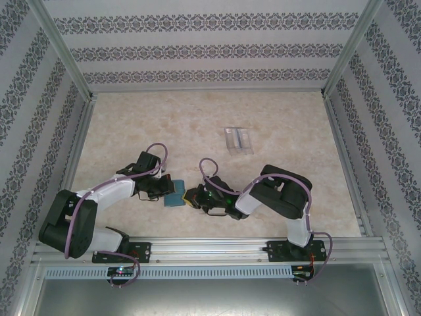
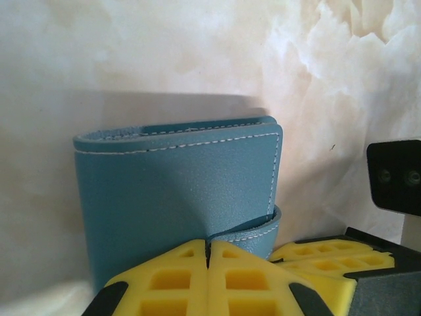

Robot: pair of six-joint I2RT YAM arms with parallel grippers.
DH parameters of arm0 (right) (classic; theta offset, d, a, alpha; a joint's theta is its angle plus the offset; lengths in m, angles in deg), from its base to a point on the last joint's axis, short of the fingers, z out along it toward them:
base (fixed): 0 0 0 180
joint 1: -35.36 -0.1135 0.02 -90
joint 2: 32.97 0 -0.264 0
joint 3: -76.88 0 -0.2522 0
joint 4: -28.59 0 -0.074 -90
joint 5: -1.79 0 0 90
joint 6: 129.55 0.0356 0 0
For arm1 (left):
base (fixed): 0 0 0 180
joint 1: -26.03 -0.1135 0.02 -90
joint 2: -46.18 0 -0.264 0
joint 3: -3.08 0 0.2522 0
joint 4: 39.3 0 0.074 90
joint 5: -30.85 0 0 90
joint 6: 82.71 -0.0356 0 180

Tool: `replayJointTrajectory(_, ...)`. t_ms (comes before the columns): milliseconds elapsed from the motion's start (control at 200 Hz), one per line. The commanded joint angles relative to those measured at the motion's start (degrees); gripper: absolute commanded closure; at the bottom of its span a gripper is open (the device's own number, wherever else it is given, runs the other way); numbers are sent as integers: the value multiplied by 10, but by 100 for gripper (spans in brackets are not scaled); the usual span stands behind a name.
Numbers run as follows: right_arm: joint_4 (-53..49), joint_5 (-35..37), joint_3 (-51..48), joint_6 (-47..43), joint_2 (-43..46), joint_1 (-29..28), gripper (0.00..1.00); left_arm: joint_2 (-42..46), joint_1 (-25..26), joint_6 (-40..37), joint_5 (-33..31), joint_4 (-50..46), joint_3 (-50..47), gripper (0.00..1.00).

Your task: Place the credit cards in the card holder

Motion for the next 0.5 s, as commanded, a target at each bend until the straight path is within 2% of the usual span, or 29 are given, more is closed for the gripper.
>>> replayJointTrajectory(0,-70,19,5,-40,23,18,87,5,-2,19,-16,-9,-42,100)
replayJointTrajectory(45,-88,21,5,-47,39,20,82,7,-2,24,-13,0,-48,100)
replayJointTrajectory(145,-130,19,8,-67,72,27,80,4,-2,24,-12,1,-48,100)
replayJointTrajectory(325,-210,12,34,-122,109,42,82,5,-2,26,-9,9,-53,100)
replayJointTrajectory(495,-228,-62,97,-126,74,46,86,15,-3,26,-9,7,-55,100)
